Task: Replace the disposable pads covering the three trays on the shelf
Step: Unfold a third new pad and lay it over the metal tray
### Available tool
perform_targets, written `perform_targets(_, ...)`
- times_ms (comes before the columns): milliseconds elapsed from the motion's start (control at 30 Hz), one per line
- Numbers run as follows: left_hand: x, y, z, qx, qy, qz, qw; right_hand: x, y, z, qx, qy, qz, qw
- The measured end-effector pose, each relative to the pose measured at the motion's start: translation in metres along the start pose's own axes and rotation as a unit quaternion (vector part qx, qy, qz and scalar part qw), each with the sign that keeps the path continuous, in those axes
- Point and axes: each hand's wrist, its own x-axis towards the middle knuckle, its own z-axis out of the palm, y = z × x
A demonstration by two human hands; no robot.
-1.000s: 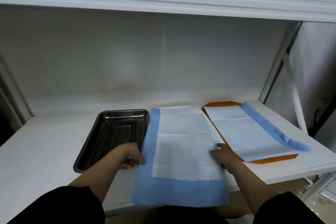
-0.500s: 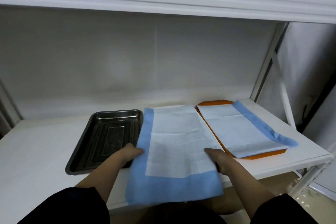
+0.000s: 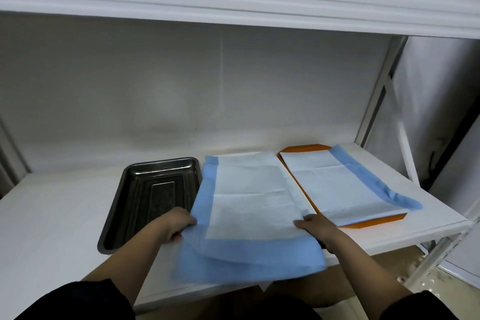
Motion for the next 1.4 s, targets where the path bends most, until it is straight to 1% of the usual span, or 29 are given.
perform_targets(67, -0.005, -0.001, 0.001, 0.029, -0.012, -0.008, 0.999, 0.003, 0.007, 0.003, 0.0, 0.019, -0.006, 1.0)
perform_targets(167, -0.008, 0.0, 0.002, 0.036, -0.032, -0.019, 0.999, 0.003, 0.016, 0.009, 0.066, 0.019, 0.023, 0.997)
perform_targets(233, -0.011, 0.001, 0.003, 0.064, -0.027, -0.011, 0.998, 0.001, 0.022, 0.01, 0.064, 0.014, 0.042, 0.997)
perform_targets(300, -0.015, 0.005, 0.005, 0.098, -0.021, -0.004, 0.995, -0.005, 0.026, 0.008, 0.031, -0.013, 0.061, 0.998)
perform_targets(367, -0.021, 0.009, 0.006, 0.123, -0.017, 0.003, 0.992, -0.011, 0.03, 0.002, 0.007, -0.058, 0.087, 0.994)
perform_targets(433, -0.027, 0.01, 0.008, 0.139, -0.018, 0.003, 0.99, -0.013, 0.037, -0.003, 0.03, -0.096, 0.098, 0.99)
perform_targets(500, -0.034, 0.009, 0.012, 0.151, -0.017, 0.014, 0.988, -0.011, 0.046, -0.005, 0.094, -0.113, 0.089, 0.985)
perform_targets(567, -0.038, 0.005, 0.016, 0.133, -0.006, 0.047, 0.99, -0.012, 0.053, -0.004, 0.124, -0.107, 0.074, 0.984)
perform_targets(600, -0.04, 0.002, 0.017, 0.109, -0.003, 0.059, 0.992, -0.015, 0.054, -0.003, 0.118, -0.096, 0.063, 0.986)
perform_targets(700, -0.05, -0.007, 0.023, 0.022, -0.007, 0.059, 0.998, -0.026, 0.057, -0.002, 0.104, -0.055, 0.053, 0.992)
perform_targets(767, -0.054, -0.018, 0.024, 0.009, -0.024, 0.051, 0.998, -0.032, 0.062, -0.005, 0.119, -0.058, 0.066, 0.989)
perform_targets(867, -0.057, -0.032, 0.025, 0.018, -0.045, 0.058, 0.997, -0.046, 0.071, -0.006, 0.146, -0.064, 0.072, 0.985)
perform_targets(900, -0.055, -0.035, 0.027, 0.05, -0.019, 0.066, 0.996, -0.048, 0.073, -0.005, 0.143, -0.052, 0.062, 0.986)
perform_targets(933, -0.056, -0.037, 0.03, 0.12, 0.03, 0.074, 0.99, -0.051, 0.077, -0.003, 0.141, -0.035, 0.048, 0.988)
perform_targets(967, -0.059, -0.037, 0.034, 0.222, 0.095, 0.081, 0.967, -0.054, 0.08, 0.0, 0.141, -0.016, 0.037, 0.989)
perform_targets(1000, -0.062, -0.035, 0.039, 0.329, 0.166, 0.102, 0.924, -0.056, 0.082, 0.002, 0.143, -0.002, 0.03, 0.989)
perform_targets(1033, -0.064, -0.033, 0.046, 0.422, 0.227, 0.139, 0.867, -0.06, 0.084, 0.004, 0.147, 0.008, 0.027, 0.989)
perform_targets(1067, -0.066, -0.028, 0.054, 0.489, 0.265, 0.184, 0.811, -0.063, 0.083, 0.005, 0.149, 0.012, 0.026, 0.988)
perform_targets(1100, -0.067, -0.024, 0.062, 0.522, 0.282, 0.232, 0.771, -0.067, 0.082, 0.006, 0.156, 0.015, 0.031, 0.987)
perform_targets(1133, -0.069, -0.014, 0.073, 0.531, 0.257, 0.276, 0.759, -0.07, 0.081, 0.007, 0.167, 0.019, 0.04, 0.985)
perform_targets(1167, -0.066, -0.006, 0.084, 0.524, 0.198, 0.312, 0.768, -0.073, 0.08, 0.007, 0.174, 0.022, 0.051, 0.983)
perform_targets(1200, -0.064, 0.004, 0.096, 0.512, 0.12, 0.336, 0.782, -0.076, 0.08, 0.008, 0.178, 0.019, 0.064, 0.982)
perform_targets(1233, -0.061, 0.014, 0.11, 0.517, 0.045, 0.344, 0.782, -0.079, 0.081, 0.007, 0.186, 0.014, 0.074, 0.98)
perform_targets(1267, -0.06, 0.025, 0.125, 0.524, -0.002, 0.357, 0.773, -0.08, 0.083, 0.007, 0.19, 0.008, 0.087, 0.978)
perform_targets(1333, -0.056, 0.042, 0.152, 0.547, -0.044, 0.393, 0.738, -0.083, 0.09, 0.006, 0.181, 0.004, 0.108, 0.978)
perform_targets(1400, -0.052, 0.06, 0.175, 0.561, -0.074, 0.42, 0.71, -0.087, 0.094, 0.004, 0.159, -0.004, 0.103, 0.982)
